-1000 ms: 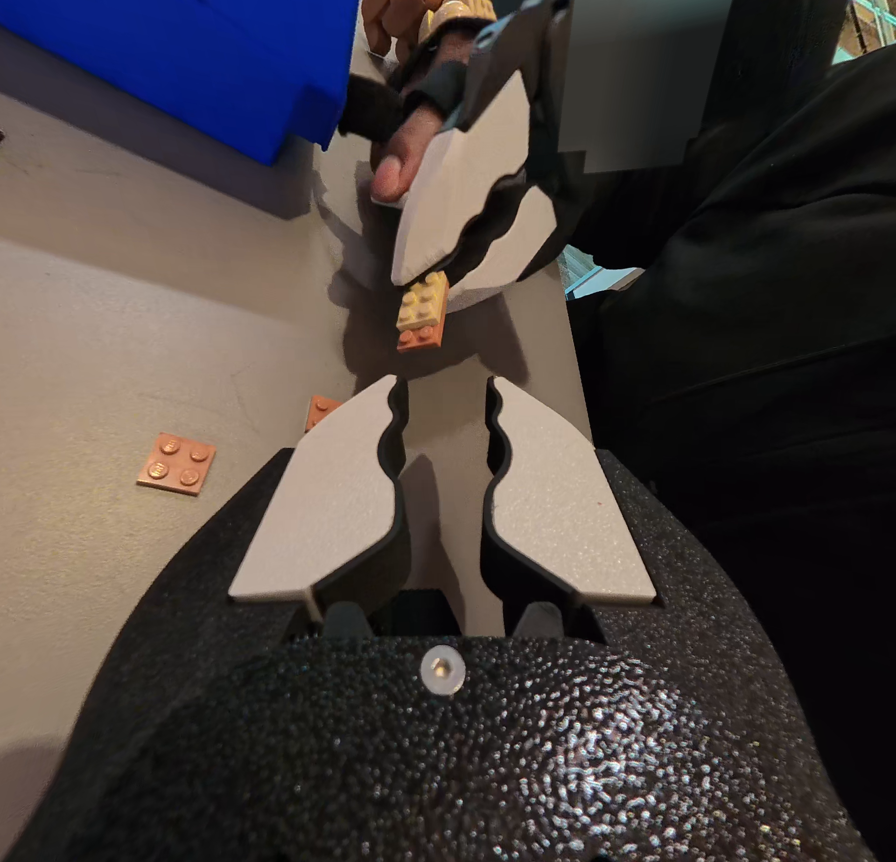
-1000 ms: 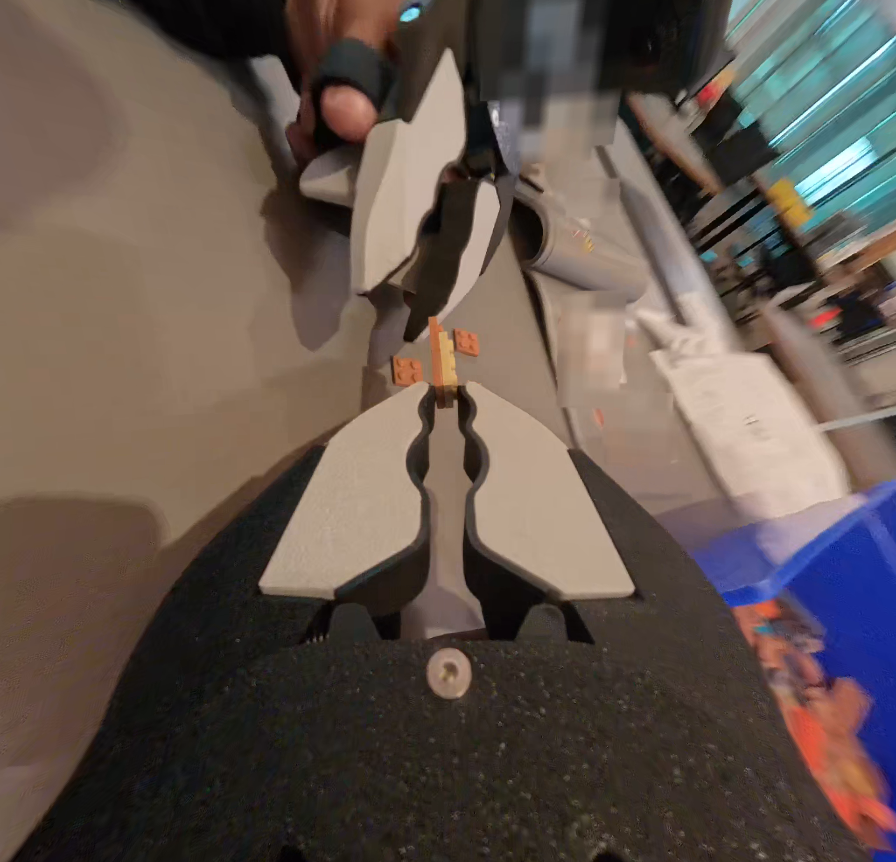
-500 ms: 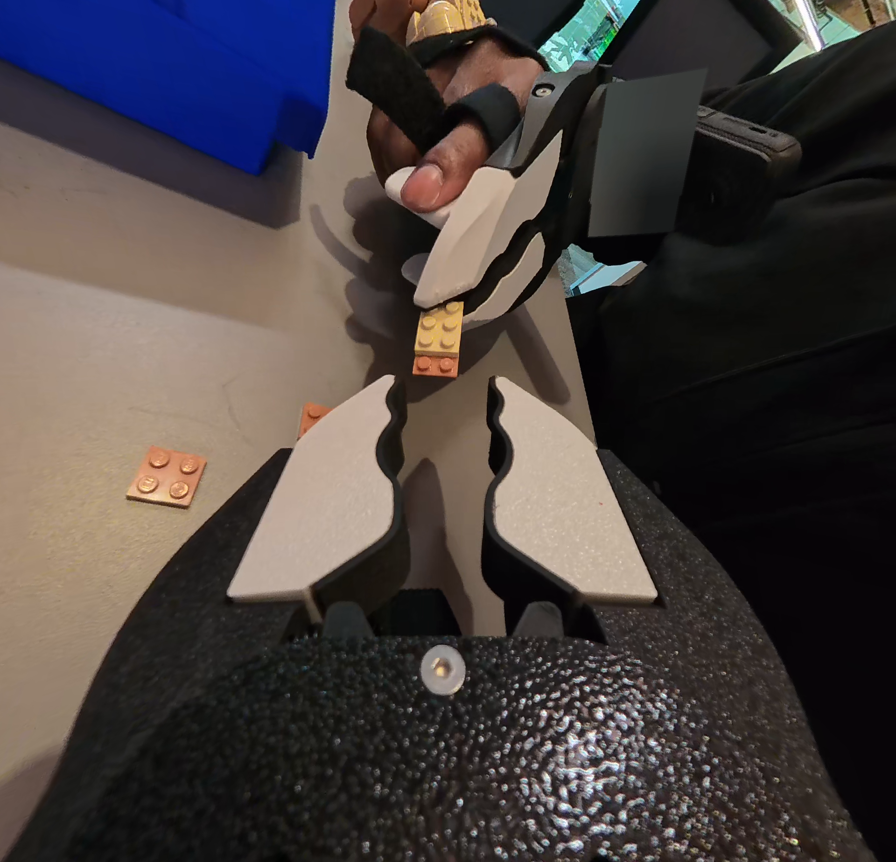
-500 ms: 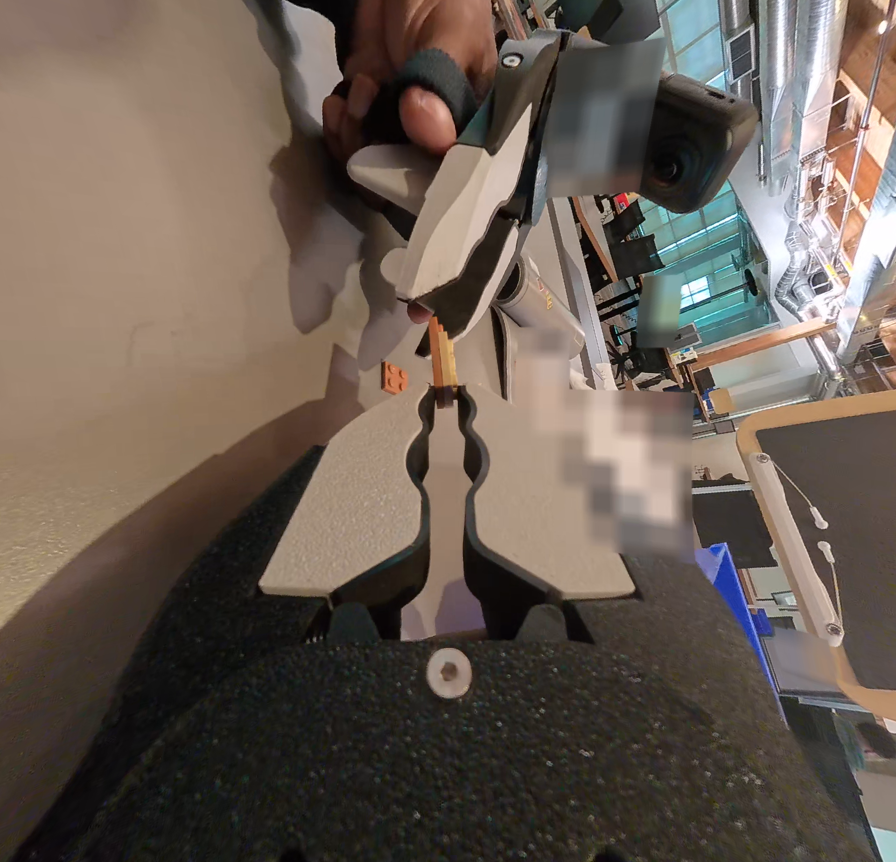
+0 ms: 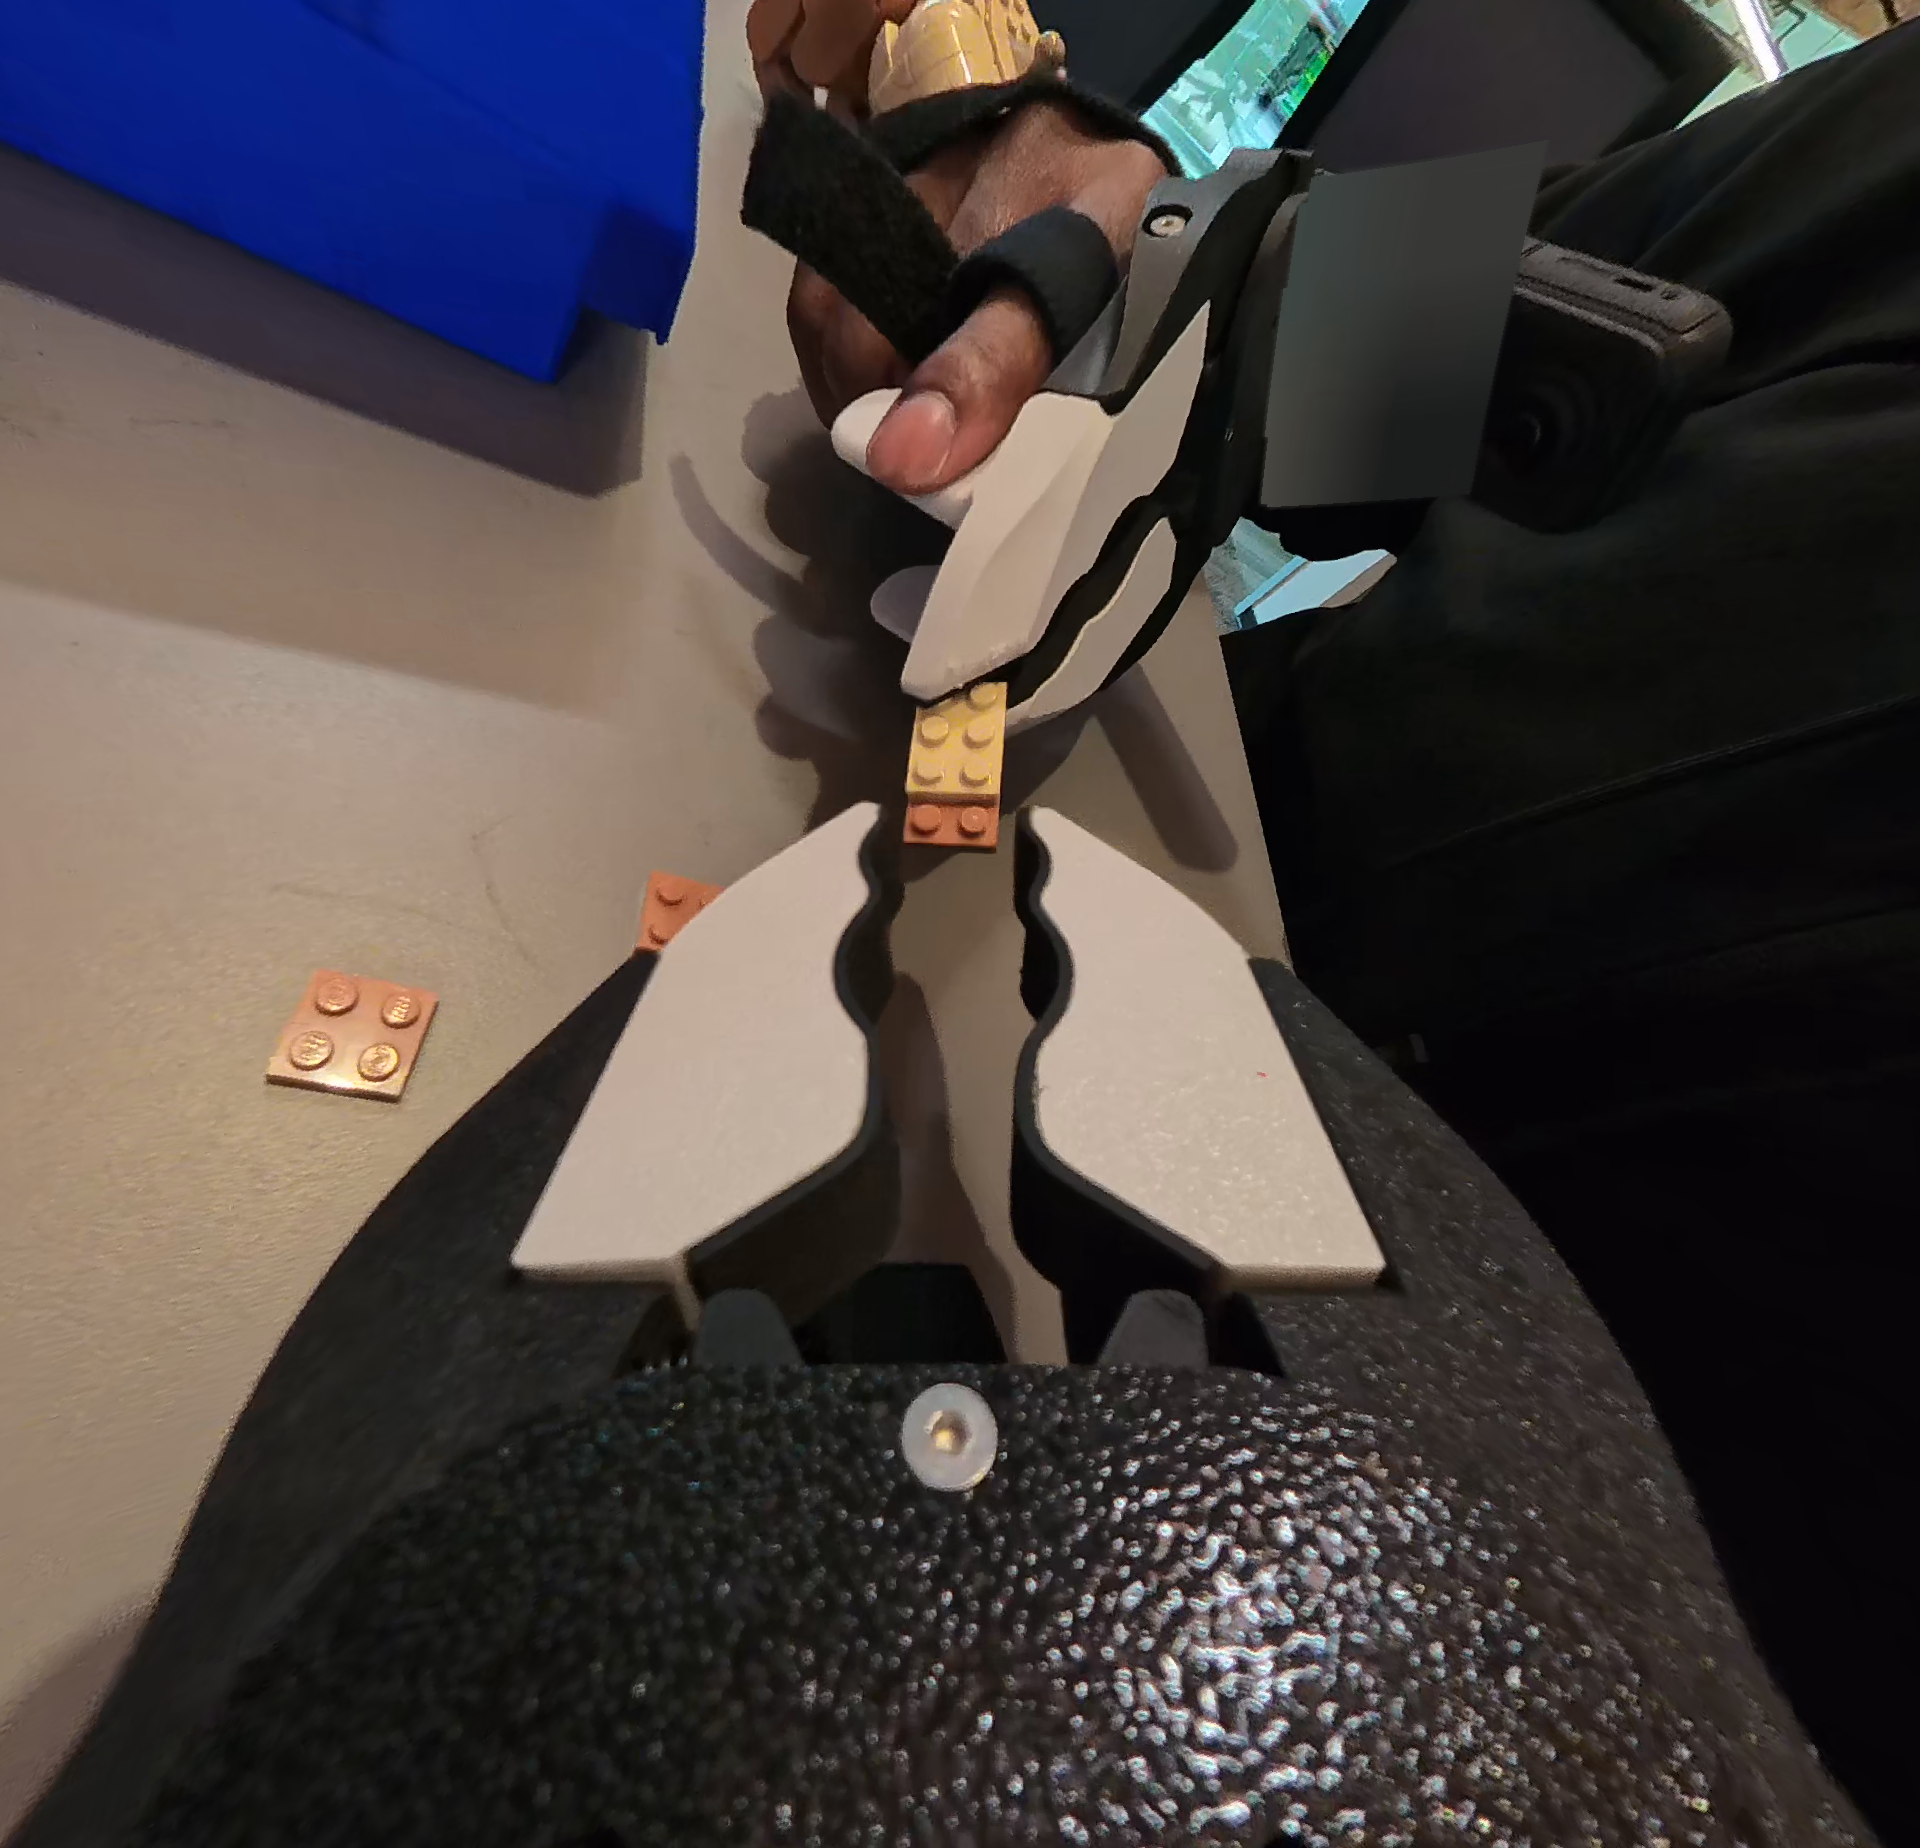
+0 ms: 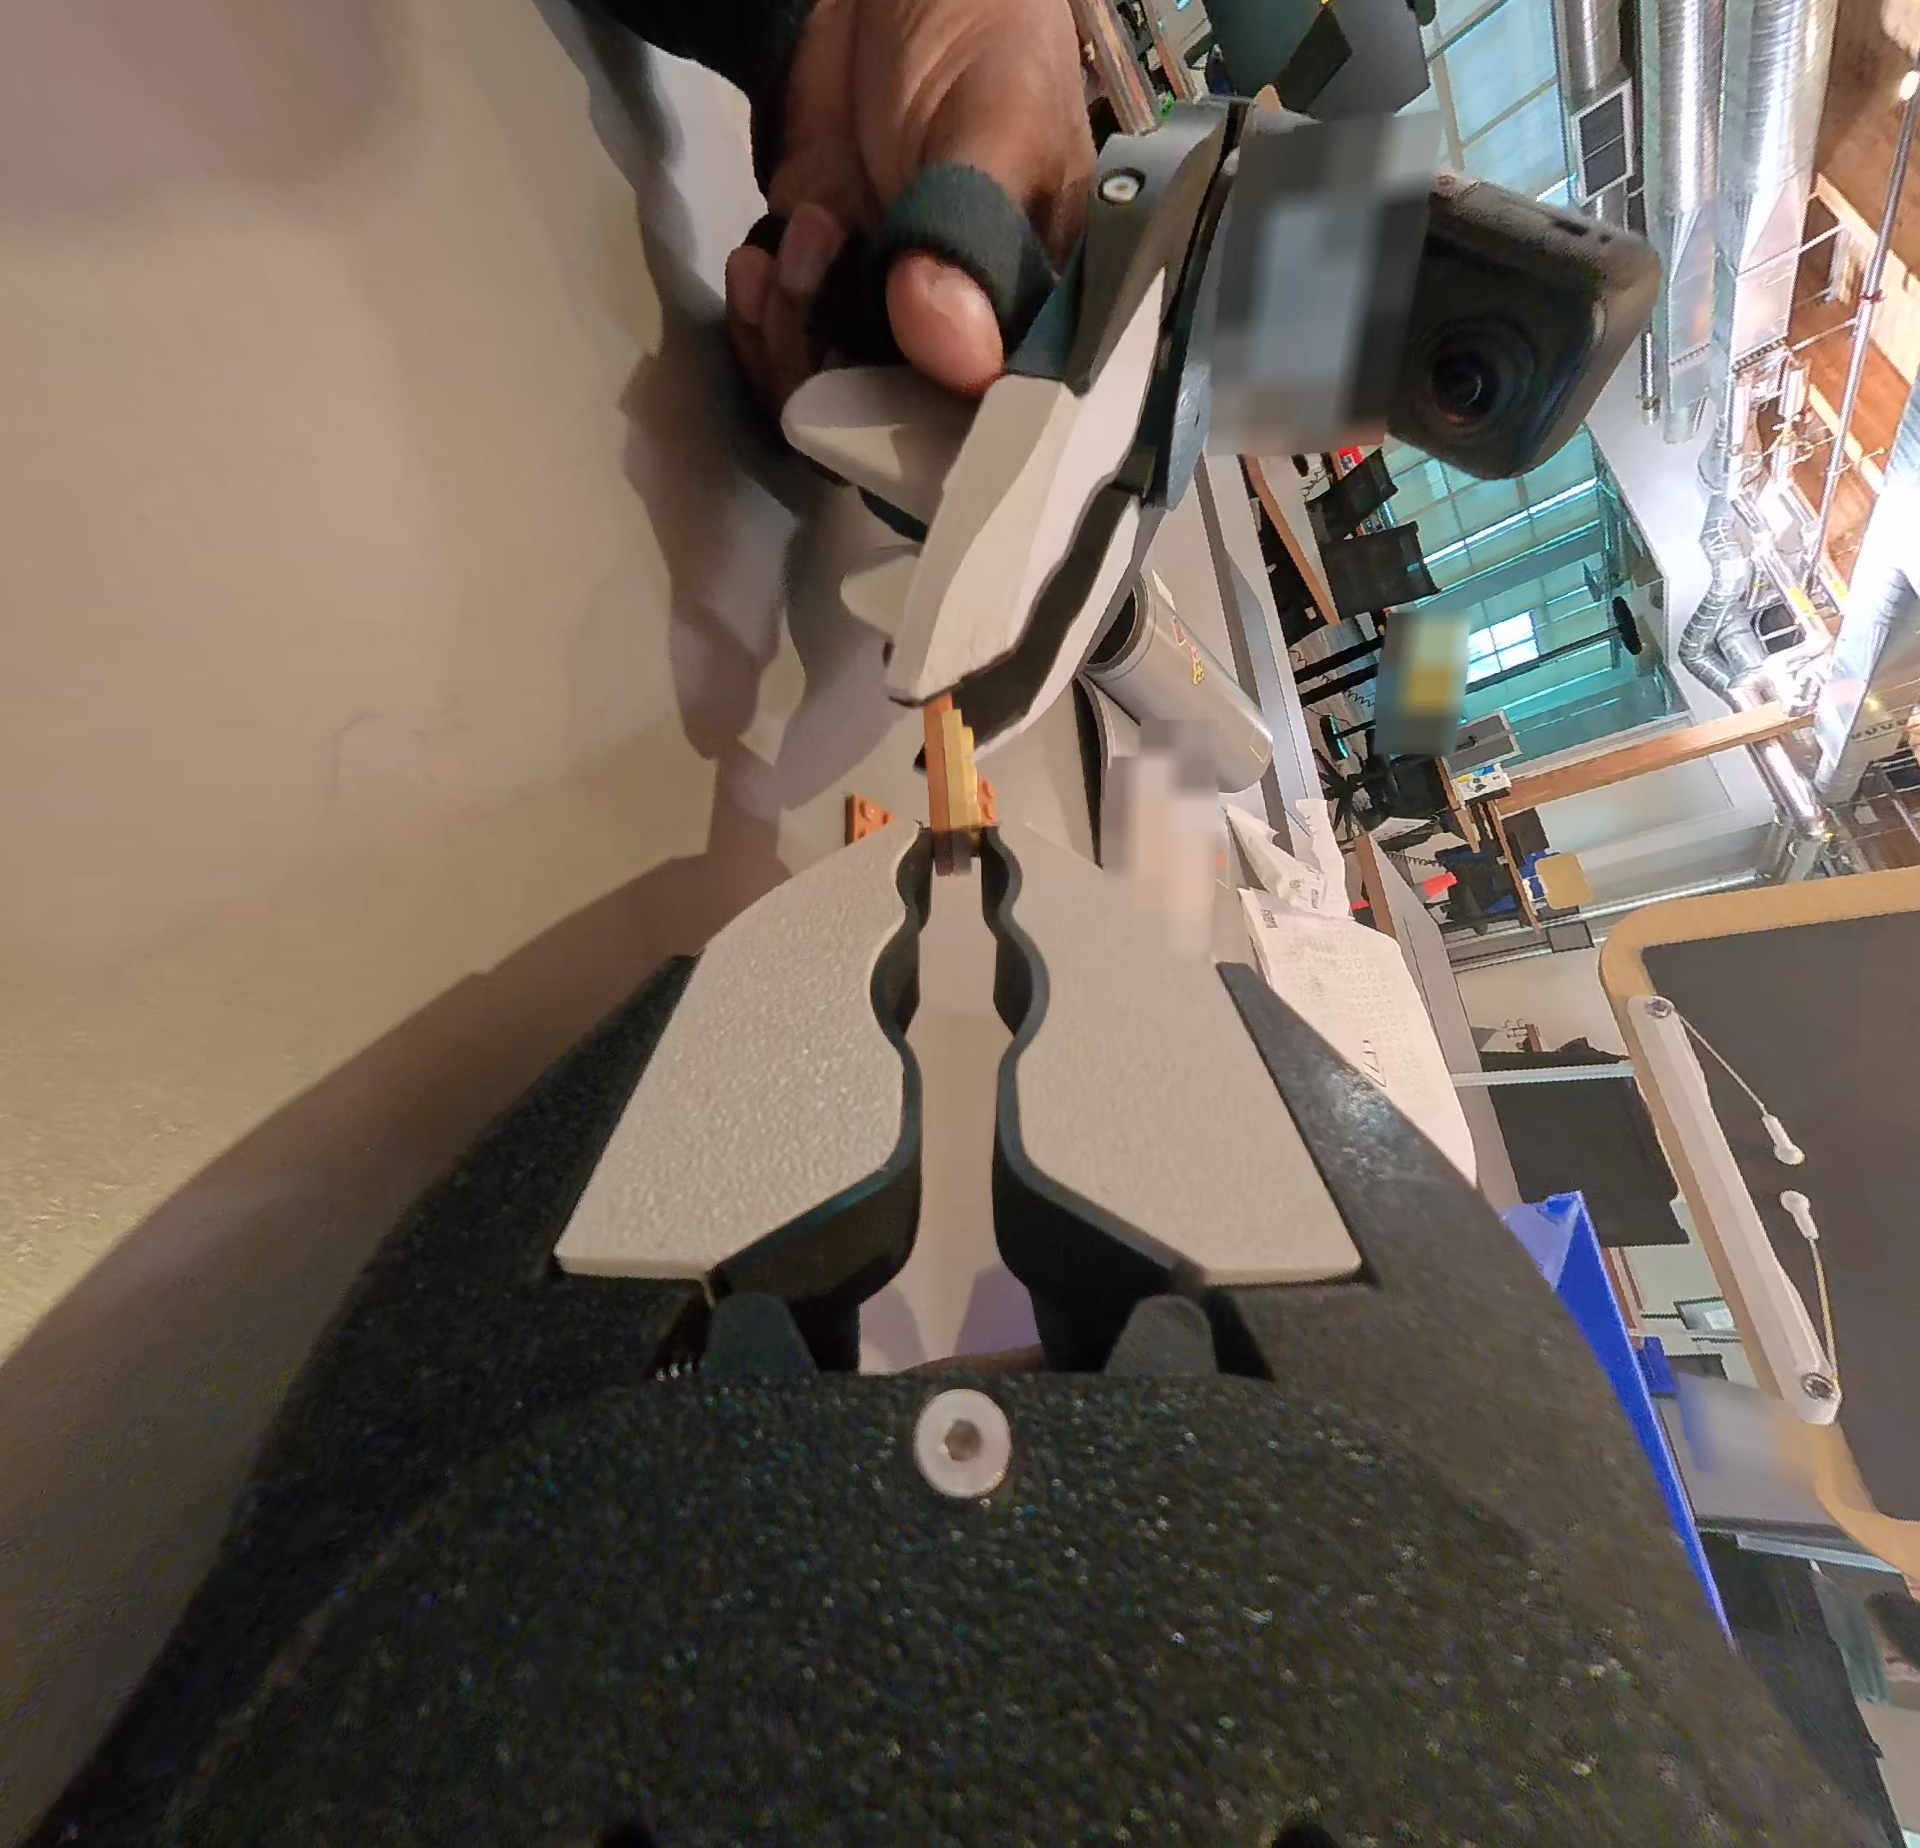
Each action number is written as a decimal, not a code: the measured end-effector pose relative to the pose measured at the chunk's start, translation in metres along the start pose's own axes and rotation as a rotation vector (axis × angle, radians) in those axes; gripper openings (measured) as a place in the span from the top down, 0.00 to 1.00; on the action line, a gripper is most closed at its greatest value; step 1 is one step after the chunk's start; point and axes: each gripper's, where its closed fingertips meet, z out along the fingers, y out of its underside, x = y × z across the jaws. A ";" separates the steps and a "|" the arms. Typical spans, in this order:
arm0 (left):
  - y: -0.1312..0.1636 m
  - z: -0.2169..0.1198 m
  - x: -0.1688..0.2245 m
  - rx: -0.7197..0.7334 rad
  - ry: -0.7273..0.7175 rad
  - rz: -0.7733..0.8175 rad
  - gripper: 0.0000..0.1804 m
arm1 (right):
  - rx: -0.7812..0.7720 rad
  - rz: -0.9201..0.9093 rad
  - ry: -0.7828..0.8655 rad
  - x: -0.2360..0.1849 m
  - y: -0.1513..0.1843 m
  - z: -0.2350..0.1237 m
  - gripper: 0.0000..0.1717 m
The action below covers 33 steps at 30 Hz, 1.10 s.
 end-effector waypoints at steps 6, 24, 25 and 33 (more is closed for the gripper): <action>-0.001 -0.001 0.002 0.008 0.007 0.014 0.91 | 0.002 0.009 -0.013 -0.002 0.000 0.001 0.94; -0.001 -0.036 -0.034 -0.012 -0.198 0.076 0.91 | -0.158 0.193 -0.081 -0.006 0.032 0.004 0.87; 0.000 -0.037 -0.035 -0.018 -0.199 0.078 0.91 | -0.168 0.210 -0.084 -0.007 0.033 0.004 0.88; 0.009 -0.038 -0.037 -0.077 -0.202 0.119 0.91 | -0.228 0.317 -0.099 -0.006 0.043 0.001 0.90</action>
